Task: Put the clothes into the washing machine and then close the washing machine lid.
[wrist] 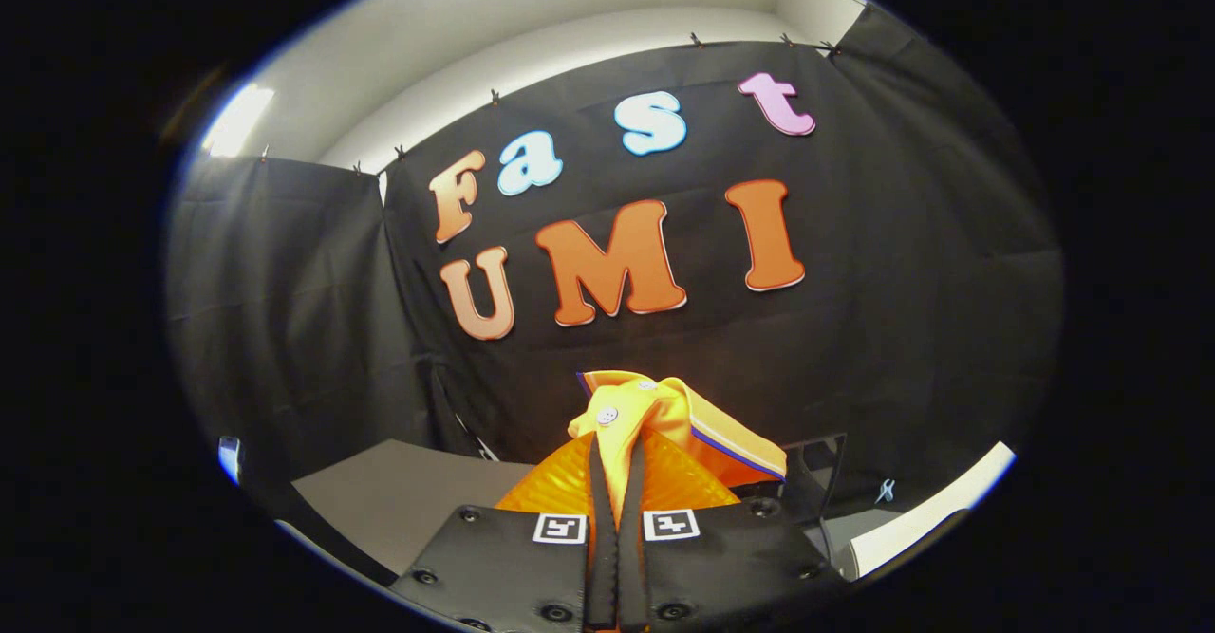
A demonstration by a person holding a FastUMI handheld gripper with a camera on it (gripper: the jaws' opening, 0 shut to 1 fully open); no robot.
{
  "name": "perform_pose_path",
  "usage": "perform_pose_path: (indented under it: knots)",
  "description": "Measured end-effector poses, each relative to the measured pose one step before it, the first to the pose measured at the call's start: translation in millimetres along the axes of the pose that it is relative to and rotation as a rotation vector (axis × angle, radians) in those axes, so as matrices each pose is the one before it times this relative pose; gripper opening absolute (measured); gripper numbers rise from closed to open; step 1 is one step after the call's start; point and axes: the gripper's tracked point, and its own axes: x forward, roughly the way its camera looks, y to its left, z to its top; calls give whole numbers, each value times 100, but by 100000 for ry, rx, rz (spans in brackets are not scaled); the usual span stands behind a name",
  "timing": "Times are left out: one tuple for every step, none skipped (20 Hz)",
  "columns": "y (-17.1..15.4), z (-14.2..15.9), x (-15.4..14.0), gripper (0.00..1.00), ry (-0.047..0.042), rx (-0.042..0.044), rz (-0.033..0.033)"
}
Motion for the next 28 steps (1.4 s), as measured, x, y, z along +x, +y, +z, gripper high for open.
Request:
perform_pose_path:
  knots:
    - [-1189,-1225,463,9,1908,418,-484]
    - [-1129,-1189,335,9,2107,582,-445]
    - [-1032,-1345,562,9,2203,705,-627]
    - [-840,-1279,527,9,2226,763,-565]
    - [-792,-1072,651,9,1647,635,-421]
    - [-873,-1065,758,9,1629,726,-564]
    - [-707,-921,827,9,1637,500,-392]
    - [-566,-1229,752,8,2220,298,-205]
    - [-598,-1270,872,9,2581,345,-259]
    - [-533,-1200,628,9,2522,-12,-382]
    - [-516,-1179,509,8,2416,-273,-392]
    - [-411,-1167,438,9,2498,-43,-206]
    - [-321,-1128,510,9,2458,277,-2]
    - [-318,-933,501,9,2447,375,-62]
    - [-350,-885,380,9,1974,405,-109]
    - [-385,-1026,365,9,2143,28,-212]
    - [-408,-955,473,9,2238,-156,-555]
    - [-432,-943,-3,8,1800,-247,-396]
    - [-432,-1140,496,9,2446,-162,-209]
    - [-597,-997,456,9,1464,56,-427]
    - [-296,-838,791,9,2102,291,-118]
    - [-229,-423,866,9,1266,695,-58]
    - [-74,-300,729,9,1256,242,-66]
    - [-143,-446,693,9,1250,-145,-183]
    - [16,-470,663,9,1603,-187,-118]
    - [36,-682,648,9,1645,-32,67]
    - [16,-665,797,9,1795,271,-250]
    - [-124,-766,787,9,1711,463,-345]
